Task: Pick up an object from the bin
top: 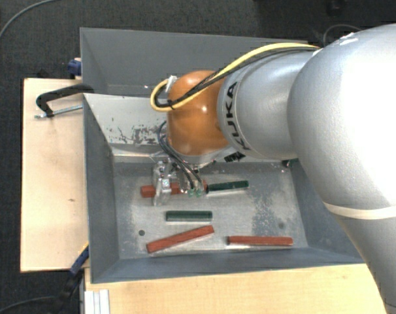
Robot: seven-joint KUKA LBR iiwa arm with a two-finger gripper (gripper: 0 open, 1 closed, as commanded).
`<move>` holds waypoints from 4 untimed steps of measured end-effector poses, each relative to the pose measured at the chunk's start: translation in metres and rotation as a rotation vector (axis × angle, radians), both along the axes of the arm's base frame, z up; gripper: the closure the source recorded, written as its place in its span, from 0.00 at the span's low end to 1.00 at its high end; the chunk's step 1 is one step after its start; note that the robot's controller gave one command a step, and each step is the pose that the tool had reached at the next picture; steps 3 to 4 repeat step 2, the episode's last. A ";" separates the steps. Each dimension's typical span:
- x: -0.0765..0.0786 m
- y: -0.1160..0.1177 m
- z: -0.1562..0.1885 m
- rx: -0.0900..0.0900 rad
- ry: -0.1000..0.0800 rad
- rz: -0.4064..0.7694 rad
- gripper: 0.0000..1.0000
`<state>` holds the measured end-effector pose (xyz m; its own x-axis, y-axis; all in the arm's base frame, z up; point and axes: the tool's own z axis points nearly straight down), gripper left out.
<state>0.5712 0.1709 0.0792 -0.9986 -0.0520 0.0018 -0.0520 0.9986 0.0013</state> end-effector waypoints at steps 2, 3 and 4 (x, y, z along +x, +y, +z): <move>0.024 0.017 0.227 0.002 -0.019 0.452 1.00; 0.024 0.017 0.227 0.002 -0.019 0.452 1.00; 0.024 0.017 0.227 0.002 -0.019 0.452 1.00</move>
Offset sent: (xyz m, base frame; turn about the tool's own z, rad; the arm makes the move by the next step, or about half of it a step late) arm 0.0207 0.0084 0.1146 -0.3341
